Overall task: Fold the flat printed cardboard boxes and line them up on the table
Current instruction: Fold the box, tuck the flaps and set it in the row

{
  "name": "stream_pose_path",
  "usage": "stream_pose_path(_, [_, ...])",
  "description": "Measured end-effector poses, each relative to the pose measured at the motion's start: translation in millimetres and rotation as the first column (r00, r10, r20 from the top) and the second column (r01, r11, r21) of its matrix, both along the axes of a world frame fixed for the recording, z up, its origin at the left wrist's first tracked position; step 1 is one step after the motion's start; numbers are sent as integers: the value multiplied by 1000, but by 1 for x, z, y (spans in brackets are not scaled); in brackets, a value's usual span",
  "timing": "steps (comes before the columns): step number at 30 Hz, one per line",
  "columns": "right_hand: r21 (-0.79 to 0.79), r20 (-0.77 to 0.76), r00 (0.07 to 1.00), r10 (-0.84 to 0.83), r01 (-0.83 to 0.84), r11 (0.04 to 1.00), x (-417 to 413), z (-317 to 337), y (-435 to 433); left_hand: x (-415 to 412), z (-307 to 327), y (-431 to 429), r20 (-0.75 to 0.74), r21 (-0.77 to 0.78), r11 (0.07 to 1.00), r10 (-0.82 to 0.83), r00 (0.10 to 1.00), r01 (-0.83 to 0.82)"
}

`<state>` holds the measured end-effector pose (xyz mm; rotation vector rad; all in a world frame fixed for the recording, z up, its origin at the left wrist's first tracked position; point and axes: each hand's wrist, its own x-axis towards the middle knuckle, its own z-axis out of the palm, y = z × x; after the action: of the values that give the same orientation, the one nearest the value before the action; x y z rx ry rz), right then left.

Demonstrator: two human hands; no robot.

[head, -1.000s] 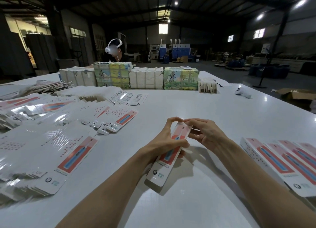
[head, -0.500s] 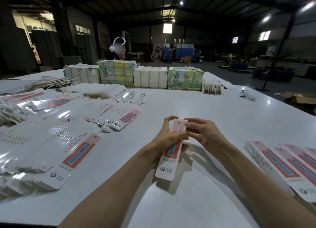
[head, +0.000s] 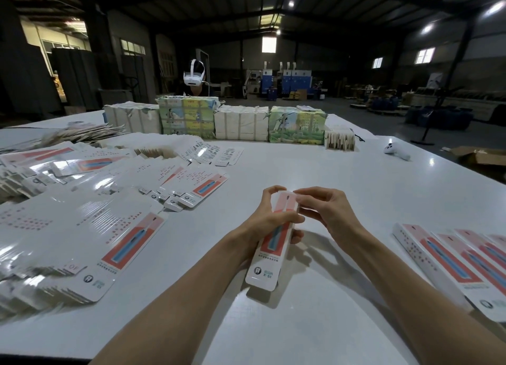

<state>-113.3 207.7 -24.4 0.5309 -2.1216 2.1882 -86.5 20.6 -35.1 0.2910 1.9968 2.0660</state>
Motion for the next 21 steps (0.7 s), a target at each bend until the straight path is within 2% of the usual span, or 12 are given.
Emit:
stream_pose_path(4, [-28, 13, 1000, 5, -5, 1000, 1, -1, -2, -3, -3, 3, 22, 35, 999, 19, 1000, -20])
stream_pose_path(7, [-21, -10, 1000, -8, 7, 1000, 3, -3, -8, -2, -2, 8, 22, 131, 988, 84, 996, -86])
stream_pose_path(10, [141, -90, 991, -100, 112, 984, 3, -2, -13, 0, 2, 12, 35, 268, 952, 147, 989, -151])
stream_pose_path(13, [350, -294, 942, -161, 263, 899, 4, -4, -15, 2, 5, 14, 115, 325, 924, 176, 978, -204])
stream_pose_path(16, [476, -390, 915, -105, 298, 828, 10, -6, -20, 3, 6, 14, 149, 434, 882, 131, 980, -184])
stream_pose_path(18, [596, -379, 925, -18, 259, 760, 17, -2, -24, 1, 7, 11, 177, 503, 845, 107, 978, -183])
stream_pose_path(21, [824, -309, 942, 134, 194, 532, 25, 7, -28, 0, 6, 4, 219, 490, 858, 49, 974, -154])
